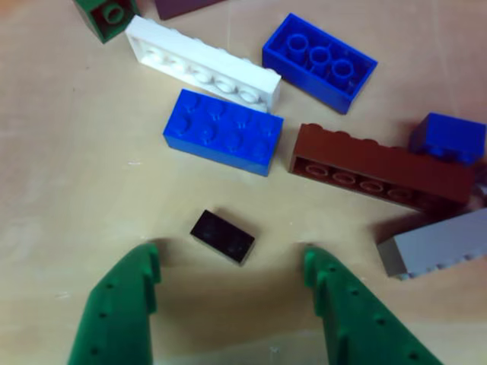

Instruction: Put all lego bricks in the bin.

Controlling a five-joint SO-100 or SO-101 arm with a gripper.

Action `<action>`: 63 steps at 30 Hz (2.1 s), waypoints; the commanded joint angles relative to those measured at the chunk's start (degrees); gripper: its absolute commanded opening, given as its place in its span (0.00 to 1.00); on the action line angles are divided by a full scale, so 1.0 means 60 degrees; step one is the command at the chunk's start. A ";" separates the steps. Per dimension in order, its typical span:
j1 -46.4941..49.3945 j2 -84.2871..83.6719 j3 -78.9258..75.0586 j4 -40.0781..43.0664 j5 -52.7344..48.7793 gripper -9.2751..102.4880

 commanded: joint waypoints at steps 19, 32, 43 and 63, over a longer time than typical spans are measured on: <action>-0.0308 0.0732 0.0088 0.0659 0.0249 0.08; -0.0205 0.1157 -0.0645 0.1113 0.0762 0.08; -0.4995 0.3823 -0.8437 1.0679 0.4834 0.08; -0.2944 0.4409 -0.7383 1.0532 0.5889 0.27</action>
